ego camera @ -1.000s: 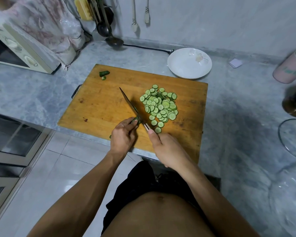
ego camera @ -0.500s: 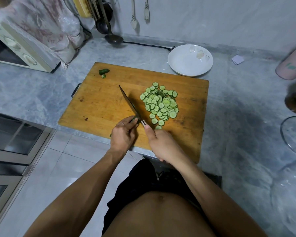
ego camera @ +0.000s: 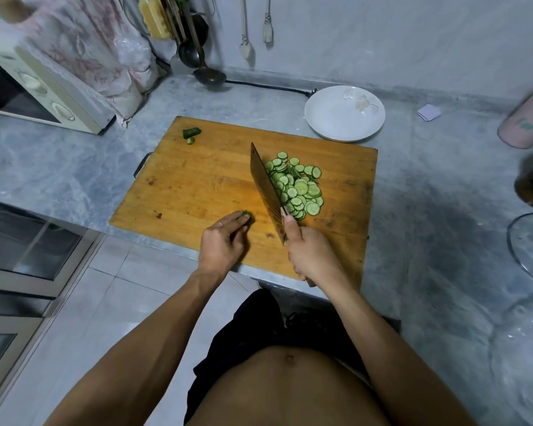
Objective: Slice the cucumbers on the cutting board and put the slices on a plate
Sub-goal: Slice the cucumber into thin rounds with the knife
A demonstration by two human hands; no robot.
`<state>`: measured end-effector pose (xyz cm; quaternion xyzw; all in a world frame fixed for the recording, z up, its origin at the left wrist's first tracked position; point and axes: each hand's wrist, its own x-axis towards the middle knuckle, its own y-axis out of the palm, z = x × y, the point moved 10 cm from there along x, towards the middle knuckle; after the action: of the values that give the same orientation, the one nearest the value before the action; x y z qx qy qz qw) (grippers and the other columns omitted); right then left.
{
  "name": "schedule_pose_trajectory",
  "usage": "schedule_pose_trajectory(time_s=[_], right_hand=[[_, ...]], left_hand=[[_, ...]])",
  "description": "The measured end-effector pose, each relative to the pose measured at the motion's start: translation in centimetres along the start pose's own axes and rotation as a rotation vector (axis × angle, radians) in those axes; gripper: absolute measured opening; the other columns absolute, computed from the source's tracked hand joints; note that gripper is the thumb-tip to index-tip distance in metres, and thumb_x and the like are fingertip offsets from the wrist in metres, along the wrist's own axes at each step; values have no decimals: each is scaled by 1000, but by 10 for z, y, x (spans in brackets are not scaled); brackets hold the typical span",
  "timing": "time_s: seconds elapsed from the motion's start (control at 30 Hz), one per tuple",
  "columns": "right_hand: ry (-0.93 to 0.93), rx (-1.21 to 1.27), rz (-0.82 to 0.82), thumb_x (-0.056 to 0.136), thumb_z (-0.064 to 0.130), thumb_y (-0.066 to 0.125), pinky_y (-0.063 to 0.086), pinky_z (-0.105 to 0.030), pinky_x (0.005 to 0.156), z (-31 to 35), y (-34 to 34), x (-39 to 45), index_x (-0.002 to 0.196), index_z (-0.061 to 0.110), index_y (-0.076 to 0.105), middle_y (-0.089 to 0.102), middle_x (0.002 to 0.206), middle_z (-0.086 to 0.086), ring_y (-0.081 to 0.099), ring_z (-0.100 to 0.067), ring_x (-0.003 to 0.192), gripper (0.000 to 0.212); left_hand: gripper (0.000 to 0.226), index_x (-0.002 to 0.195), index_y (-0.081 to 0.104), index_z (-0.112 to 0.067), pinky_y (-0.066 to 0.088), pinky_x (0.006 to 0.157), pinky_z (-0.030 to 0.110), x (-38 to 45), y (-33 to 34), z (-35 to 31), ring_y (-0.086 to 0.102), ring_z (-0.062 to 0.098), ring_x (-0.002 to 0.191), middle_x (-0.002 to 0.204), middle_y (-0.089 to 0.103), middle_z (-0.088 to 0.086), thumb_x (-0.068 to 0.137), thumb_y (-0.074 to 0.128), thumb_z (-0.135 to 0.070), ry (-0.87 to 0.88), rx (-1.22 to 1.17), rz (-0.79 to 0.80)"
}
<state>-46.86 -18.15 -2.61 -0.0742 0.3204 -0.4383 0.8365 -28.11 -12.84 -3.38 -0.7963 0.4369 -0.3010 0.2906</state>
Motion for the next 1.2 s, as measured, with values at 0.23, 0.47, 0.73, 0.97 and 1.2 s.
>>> schedule_pose_trajectory(time_s=[0.23, 0.47, 0.73, 0.97, 1.2], right_hand=[[-60, -29, 49, 101, 61, 28, 45, -36, 50, 2, 2, -8, 73, 11, 55, 49, 57, -7, 50, -23, 47, 63], [-114, -105, 111, 103, 57, 29, 53, -44, 58, 20, 9, -30, 85, -1, 59, 51, 63, -8, 51, -22, 51, 68], [-117, -168, 146, 103, 58, 25, 36, -19, 36, 19, 10, -29, 87, 0, 59, 53, 63, -7, 52, -17, 40, 69], [-137, -154, 146, 104, 56, 23, 32, -18, 35, 24, 20, -18, 64, 13, 41, 41, 50, -3, 46, -14, 31, 62], [-165, -194, 108, 106, 52, 23, 48, -37, 63, 28, 29, -7, 64, 12, 47, 48, 59, -6, 49, -21, 55, 63]], left_hand=[[27, 106, 75, -8, 44, 92, 14, 0, 1, 0, 69, 24, 100, 117, 69, 13, 82, 63, -6, 19, 12, -20], [31, 104, 76, -8, 41, 93, 11, 0, 4, 2, 68, 22, 102, 117, 69, 10, 79, 58, -9, -41, 36, -2], [30, 103, 75, -4, 37, 92, 0, 1, 1, 4, 66, 11, 98, 115, 69, 13, 78, 65, 8, -29, -14, -19], [31, 103, 74, -2, 37, 93, 1, 4, -2, 0, 62, 0, 97, 114, 69, 14, 77, 64, 11, 10, -2, -18], [29, 101, 76, -4, 35, 96, 1, 3, -3, -4, 62, 9, 102, 113, 70, 12, 78, 65, 10, 21, 30, -1]])
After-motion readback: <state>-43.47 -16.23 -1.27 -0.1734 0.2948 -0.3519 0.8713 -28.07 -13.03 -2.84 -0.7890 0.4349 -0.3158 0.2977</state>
